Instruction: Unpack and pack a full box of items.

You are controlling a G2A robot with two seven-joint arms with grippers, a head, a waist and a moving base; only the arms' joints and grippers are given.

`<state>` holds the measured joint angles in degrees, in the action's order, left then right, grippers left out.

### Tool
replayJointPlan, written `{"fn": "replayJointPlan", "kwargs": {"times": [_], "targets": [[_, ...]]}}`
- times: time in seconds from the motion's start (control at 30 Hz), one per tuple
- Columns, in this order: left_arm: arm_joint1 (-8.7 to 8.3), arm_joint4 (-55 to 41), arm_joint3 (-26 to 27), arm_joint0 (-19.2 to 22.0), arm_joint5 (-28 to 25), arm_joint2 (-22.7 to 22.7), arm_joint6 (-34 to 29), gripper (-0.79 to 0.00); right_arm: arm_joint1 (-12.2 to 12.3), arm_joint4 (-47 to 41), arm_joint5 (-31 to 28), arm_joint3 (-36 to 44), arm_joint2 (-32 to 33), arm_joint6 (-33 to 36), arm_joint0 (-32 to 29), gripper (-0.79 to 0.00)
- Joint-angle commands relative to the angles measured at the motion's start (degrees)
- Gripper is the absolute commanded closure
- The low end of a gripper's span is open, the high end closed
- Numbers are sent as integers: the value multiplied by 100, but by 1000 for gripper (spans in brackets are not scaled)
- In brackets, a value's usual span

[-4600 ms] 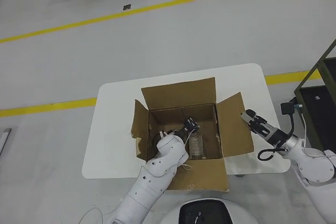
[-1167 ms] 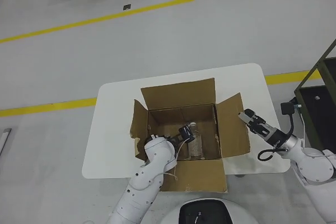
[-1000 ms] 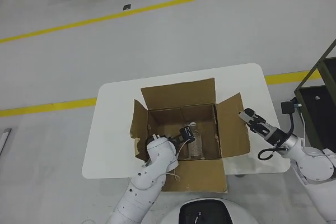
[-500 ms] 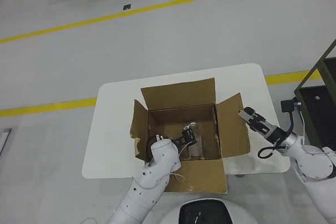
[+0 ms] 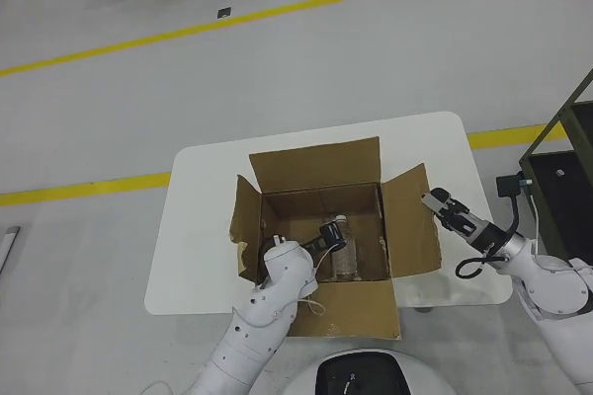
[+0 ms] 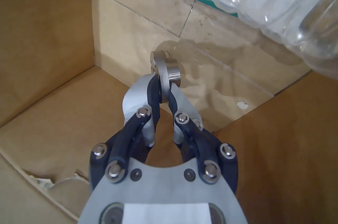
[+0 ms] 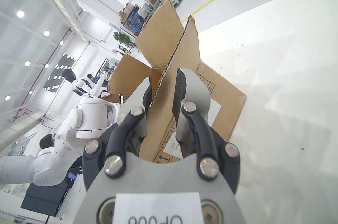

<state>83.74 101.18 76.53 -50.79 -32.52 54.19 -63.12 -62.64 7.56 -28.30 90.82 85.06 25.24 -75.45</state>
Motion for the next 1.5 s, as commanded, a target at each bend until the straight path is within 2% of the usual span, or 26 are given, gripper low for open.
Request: {"fn": "replayJointPlan", "kwargs": {"times": [0.0,0.17,0.5,0.8,0.83,0.87,0.9,0.93,1.2,1.3,1.33,1.37,1.43,1.47], "targets": [[10,-275,34,13,53,94,-33,0,-1,3,3,-4,-9,7,7,-206],[41,-1238,94,36,152,400,-177,0,-4,8,11,-20,-41,9,37,-209],[73,-2999,-29,152,694,915,-403,0,-6,35,24,-16,-67,3,59,-215],[-4,-3714,330,139,907,1287,-433,0,-22,-170,54,-45,-137,0,68,-222],[-10,-3860,415,104,953,1338,-403,0,-26,-302,58,-68,-137,1,65,-249],[-18,-4006,495,76,974,1385,-410,0,-30,-467,55,-85,-136,17,63,-323],[-30,-4107,595,62,1007,1438,-425,0,-32,-645,67,-107,-123,51,63,-711],[-40,-4210,676,35,1036,1481,-445,0,-32,-772,74,-118,-109,106,68,-785],[-132,-4697,1300,-89,1119,1669,-636,0,-18,-1876,259,-137,-49,810,74,-785],[-163,-4709,1423,-123,1130,1662,-645,0,7,-1963,415,-63,-12,1147,79,-785],[-171,-4706,1450,-140,1148,1651,-628,0,12,-2002,489,-34,-27,1263,73,-693],[-179,-4730,1473,-150,1162,1643,-621,0,19,-2031,570,-13,-30,1372,78,-428],[-200,-4633,1516,-150,1163,1608,-633,0,44,-1731,716,0,3,1476,106,-222],[-202,-4623,1522,-149,1164,1602,-633,0,48,-1654,776,10,-15,1494,102,0]]}}
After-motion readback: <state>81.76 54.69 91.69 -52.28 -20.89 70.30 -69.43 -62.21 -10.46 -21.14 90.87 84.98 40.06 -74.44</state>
